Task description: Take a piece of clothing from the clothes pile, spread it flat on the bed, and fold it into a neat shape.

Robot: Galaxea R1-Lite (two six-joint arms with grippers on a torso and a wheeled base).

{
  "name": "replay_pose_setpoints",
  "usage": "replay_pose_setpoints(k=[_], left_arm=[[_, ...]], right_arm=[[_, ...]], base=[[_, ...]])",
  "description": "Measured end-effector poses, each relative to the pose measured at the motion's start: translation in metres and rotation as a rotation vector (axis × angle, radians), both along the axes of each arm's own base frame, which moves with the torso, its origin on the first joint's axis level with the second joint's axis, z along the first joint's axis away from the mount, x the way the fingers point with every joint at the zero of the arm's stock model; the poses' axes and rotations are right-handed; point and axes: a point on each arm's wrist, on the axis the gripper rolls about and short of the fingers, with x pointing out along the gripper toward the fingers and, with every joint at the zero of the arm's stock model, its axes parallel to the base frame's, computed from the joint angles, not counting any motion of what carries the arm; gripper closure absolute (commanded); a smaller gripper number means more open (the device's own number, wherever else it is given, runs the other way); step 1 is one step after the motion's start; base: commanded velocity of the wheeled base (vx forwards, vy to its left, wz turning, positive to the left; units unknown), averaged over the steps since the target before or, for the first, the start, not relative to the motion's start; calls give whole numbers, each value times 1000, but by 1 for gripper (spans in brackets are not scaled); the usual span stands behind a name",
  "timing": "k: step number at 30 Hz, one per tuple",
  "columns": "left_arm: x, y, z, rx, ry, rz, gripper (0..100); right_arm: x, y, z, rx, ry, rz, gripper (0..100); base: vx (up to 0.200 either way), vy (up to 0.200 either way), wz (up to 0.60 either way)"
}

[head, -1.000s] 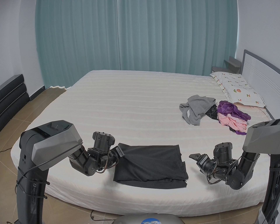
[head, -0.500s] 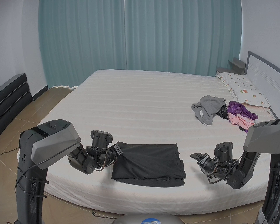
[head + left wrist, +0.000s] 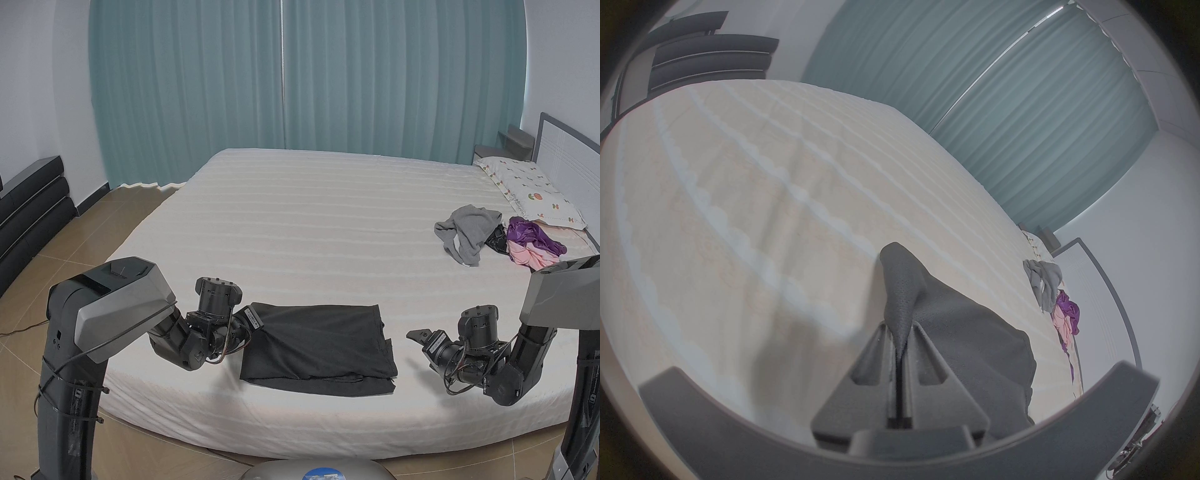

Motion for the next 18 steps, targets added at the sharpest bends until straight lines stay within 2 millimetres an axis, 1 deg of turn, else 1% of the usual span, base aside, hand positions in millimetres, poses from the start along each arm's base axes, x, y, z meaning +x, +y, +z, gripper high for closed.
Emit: replay_pose_setpoints(k=[10, 11, 18], left_arm=[[-1, -6, -3, 0, 4, -14, 100], [-1, -7, -3, -1, 3, -15, 0], [-3, -11, -3, -1, 3, -24, 0]], right_arm=[[0, 1, -2, -1, 3, 2, 0], [0, 1, -2, -1, 4, 2, 0], [0, 2, -3, -2, 8, 7, 0]], base=[[0, 0, 0], [0, 0, 0], [0, 0, 0]])
